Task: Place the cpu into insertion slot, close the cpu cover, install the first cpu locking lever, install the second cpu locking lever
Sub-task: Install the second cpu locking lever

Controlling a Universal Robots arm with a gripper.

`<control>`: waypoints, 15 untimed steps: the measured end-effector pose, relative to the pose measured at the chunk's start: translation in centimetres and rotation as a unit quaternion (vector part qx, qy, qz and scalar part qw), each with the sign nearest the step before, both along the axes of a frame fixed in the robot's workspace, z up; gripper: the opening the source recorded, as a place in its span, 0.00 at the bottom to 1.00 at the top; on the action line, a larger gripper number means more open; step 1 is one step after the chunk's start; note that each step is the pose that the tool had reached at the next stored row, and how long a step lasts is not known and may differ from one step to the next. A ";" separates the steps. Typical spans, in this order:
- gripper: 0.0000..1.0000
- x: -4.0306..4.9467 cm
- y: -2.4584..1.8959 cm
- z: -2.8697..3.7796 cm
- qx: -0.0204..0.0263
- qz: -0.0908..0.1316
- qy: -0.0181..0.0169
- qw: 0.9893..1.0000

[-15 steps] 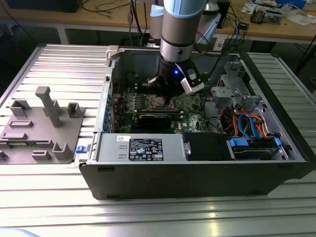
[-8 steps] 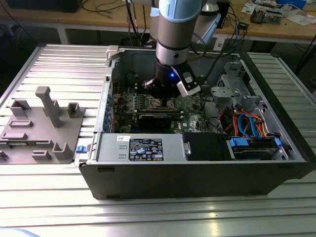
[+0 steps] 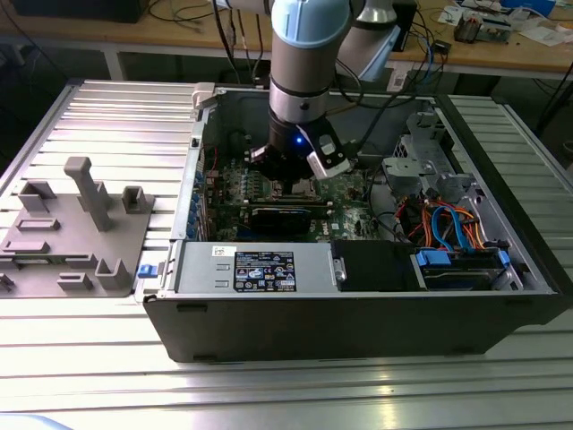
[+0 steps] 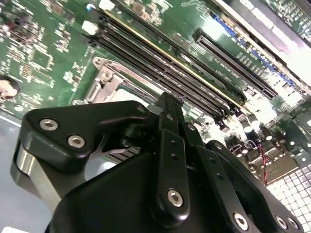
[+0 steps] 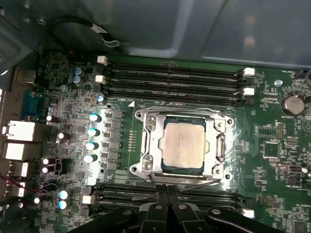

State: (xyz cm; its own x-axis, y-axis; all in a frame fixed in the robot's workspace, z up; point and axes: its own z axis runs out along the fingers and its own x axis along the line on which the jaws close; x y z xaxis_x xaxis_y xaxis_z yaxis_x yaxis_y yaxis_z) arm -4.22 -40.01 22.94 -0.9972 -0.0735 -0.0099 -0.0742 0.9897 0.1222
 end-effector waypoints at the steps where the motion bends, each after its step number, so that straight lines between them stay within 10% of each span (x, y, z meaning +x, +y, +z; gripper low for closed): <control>1: 0.11 -0.11 -0.01 -0.05 0.000 0.000 0.000 1.000; 15: 0.11 -2.10 0.05 -1.41 0.000 0.000 0.000 1.000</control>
State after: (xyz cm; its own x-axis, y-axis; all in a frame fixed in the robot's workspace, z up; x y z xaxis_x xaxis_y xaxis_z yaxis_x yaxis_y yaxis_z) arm -6.32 -39.96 21.53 -0.9972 -0.0741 -0.0098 -0.0747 0.9896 0.1227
